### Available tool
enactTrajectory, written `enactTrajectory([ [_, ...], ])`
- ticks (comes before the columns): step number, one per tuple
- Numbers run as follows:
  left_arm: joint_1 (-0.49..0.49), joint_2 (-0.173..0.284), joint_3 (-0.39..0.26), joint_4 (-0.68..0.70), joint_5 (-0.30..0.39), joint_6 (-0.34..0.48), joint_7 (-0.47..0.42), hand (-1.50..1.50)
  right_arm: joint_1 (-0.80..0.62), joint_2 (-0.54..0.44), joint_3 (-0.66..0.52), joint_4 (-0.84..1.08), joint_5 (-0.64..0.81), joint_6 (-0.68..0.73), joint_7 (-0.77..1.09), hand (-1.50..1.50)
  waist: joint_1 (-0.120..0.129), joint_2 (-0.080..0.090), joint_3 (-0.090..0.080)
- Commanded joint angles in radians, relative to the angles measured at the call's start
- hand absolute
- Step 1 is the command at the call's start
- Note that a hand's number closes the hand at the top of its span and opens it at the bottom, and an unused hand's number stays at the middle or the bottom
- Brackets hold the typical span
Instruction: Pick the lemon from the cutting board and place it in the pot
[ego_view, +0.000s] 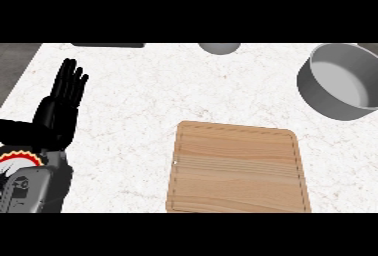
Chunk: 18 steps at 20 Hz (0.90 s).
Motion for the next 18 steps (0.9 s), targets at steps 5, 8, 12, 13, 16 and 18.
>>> enactTrajectory([
  [5, -0.048, 0.006, -0.001, -0.032, 0.009, 0.013, 0.086, 0.00, -0.073, -0.032, -0.023, 0.270, -0.033, 0.171, -0.017, -1.50, 0.008, 0.004, 0.002],
  [8, -0.033, -0.014, -0.009, 0.001, -0.025, 0.030, 0.016, 0.00, -0.077, -0.032, -0.016, 0.313, -0.036, 0.198, -0.130, -1.50, 0.010, 0.006, 0.002],
  [12, -0.080, -0.012, -0.008, 0.004, -0.013, 0.029, 0.060, 0.00, -0.130, -0.015, -0.032, 0.329, -0.053, 0.162, -0.187, -1.50, 0.013, 0.007, 0.002],
  [13, -0.064, -0.017, -0.003, 0.029, -0.015, 0.021, 0.013, 0.00, -0.130, -0.002, -0.057, 0.324, -0.086, 0.173, -0.230, -1.50, 0.009, 0.007, 0.002],
  [16, -0.014, -0.027, -0.033, -0.026, -0.041, 0.040, 0.047, 0.00, -0.138, -0.016, -0.122, 0.333, -0.165, 0.242, -0.264, -1.50, -0.001, -0.002, 0.001],
  [18, -0.019, -0.021, -0.011, 0.011, -0.029, 0.025, 0.002, 0.00, -0.154, -0.048, -0.175, 0.352, -0.222, 0.293, -0.263, -1.50, -0.003, 0.001, 0.001],
])
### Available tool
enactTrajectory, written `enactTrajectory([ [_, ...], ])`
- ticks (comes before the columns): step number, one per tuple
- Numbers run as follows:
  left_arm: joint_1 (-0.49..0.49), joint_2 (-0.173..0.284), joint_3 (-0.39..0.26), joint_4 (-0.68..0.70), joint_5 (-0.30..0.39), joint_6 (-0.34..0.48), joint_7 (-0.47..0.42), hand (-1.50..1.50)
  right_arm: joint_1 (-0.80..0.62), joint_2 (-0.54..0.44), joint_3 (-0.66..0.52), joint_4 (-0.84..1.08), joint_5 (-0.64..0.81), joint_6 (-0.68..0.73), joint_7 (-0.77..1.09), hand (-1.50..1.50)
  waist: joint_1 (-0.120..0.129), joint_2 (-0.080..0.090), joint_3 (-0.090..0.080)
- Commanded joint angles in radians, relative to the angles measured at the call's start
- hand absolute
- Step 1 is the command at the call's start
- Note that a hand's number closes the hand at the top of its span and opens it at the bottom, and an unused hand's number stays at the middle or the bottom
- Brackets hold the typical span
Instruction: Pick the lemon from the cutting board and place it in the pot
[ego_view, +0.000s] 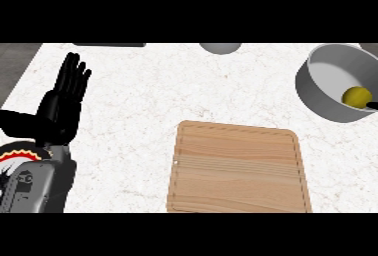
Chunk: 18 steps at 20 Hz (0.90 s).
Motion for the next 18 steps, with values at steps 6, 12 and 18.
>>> enactTrajectory([
  [6, 0.011, 0.029, 0.026, -0.014, 0.024, -0.032, -0.005, 0.00, -0.043, -0.105, -0.189, 0.082, -0.203, 0.157, 0.072, -1.50, 0.003, 0.001, 0.000],
  [12, 0.020, 0.039, 0.043, 0.014, 0.048, -0.070, -0.038, 0.00, 0.029, -0.158, -0.260, 0.082, -0.281, 0.197, 0.008, -1.50, 0.004, 0.005, 0.001],
  [18, 0.010, -0.008, -0.008, 0.007, -0.014, -0.007, -0.025, 0.00, 0.081, -0.230, -0.331, 0.100, -0.356, 0.286, 0.002, -1.50, 0.004, 0.008, 0.004],
])
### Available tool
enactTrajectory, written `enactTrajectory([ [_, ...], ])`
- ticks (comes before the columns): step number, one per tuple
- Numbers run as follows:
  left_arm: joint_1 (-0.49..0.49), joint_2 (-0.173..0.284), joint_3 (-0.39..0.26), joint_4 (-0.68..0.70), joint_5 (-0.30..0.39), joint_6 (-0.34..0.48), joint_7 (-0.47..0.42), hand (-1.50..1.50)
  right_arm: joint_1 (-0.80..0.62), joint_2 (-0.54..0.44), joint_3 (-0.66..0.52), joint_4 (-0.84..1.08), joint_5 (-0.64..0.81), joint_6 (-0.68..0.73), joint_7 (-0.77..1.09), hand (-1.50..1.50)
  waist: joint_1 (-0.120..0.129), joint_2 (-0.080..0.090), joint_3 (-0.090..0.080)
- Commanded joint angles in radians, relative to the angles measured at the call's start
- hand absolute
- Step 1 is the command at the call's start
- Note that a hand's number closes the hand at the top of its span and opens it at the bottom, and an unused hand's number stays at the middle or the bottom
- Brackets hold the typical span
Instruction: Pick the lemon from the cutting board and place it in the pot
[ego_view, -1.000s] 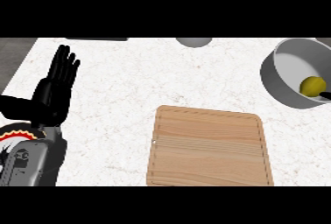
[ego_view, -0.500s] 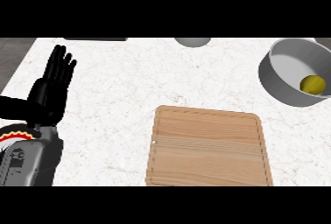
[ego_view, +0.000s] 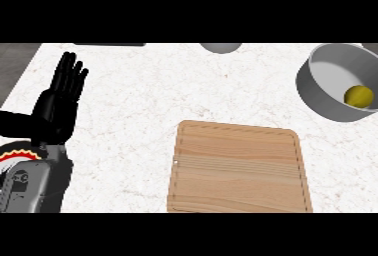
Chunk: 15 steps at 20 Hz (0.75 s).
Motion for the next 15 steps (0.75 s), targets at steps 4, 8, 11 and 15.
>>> enactTrajectory([
  [4, 0.006, 0.000, 0.009, -0.006, 0.022, -0.018, -0.006, 0.00, 0.106, -0.074, -0.063, 0.012, -0.063, 0.079, -0.046, -1.50, 0.002, 0.005, 0.003],
  [8, 0.036, -0.024, -0.016, -0.008, -0.001, -0.008, -0.035, 0.00, 0.122, -0.097, -0.074, 0.015, -0.075, 0.093, -0.031, -1.50, 0.010, 0.006, 0.004],
  [11, -0.020, -0.014, 0.005, -0.012, 0.016, 0.008, 0.020, 0.00, 0.148, -0.133, -0.085, 0.013, -0.087, 0.134, -0.035, -1.50, 0.003, 0.005, 0.006],
  [15, -0.026, -0.004, 0.010, 0.004, 0.007, 0.008, 0.012, 0.00, 0.191, -0.147, -0.087, 0.007, -0.088, 0.146, -0.059, -1.50, 0.002, 0.008, 0.006],
])
